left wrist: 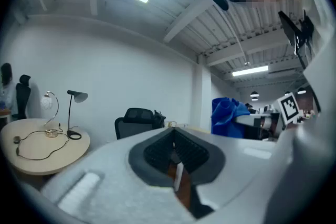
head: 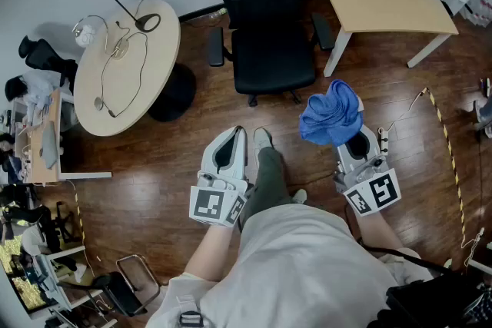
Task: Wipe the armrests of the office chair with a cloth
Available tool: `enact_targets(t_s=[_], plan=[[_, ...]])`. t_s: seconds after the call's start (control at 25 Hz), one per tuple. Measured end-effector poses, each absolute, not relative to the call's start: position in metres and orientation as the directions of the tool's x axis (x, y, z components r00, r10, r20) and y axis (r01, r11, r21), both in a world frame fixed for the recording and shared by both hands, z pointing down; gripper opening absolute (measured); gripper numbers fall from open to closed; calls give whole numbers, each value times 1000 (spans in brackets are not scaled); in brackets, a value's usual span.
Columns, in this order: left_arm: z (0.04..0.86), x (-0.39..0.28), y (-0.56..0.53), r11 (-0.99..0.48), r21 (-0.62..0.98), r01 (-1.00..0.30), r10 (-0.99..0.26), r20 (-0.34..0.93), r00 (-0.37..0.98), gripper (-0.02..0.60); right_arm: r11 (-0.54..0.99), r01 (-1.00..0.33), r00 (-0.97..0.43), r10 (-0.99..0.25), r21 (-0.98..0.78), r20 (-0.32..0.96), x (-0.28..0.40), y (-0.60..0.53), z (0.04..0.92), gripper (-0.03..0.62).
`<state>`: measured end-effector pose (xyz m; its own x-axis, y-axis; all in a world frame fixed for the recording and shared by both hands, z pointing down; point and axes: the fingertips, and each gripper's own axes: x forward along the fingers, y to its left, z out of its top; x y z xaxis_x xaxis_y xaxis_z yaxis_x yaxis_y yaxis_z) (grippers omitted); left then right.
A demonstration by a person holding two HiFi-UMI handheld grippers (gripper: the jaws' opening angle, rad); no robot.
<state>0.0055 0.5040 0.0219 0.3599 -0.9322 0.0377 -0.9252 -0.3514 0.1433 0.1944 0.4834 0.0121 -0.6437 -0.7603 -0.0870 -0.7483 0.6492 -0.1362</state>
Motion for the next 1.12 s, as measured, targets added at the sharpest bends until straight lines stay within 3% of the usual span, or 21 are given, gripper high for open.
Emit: enact_targets(t_s=[0.28,0.76,0.96,1.12], plan=[[41,-54,372,-337,169,-926,-936,49,349,-9,656,-739,-661,-750,-152,-22,130,355,37,69],[39,-193,171,-245,129,-961,-964,74,256,-9,772,-616,-786,-614,-154,66,-33,148,47,69],[80,-202,140,-149,177,-973,-975,140,175,-9,825,-522,-850,-482,-218,213,-78,76,144,69],[138,-234,120,-14,97,-995,-976,216,35,-9,840,-462,-869,-363,-285,336,-141,23,236,69]])
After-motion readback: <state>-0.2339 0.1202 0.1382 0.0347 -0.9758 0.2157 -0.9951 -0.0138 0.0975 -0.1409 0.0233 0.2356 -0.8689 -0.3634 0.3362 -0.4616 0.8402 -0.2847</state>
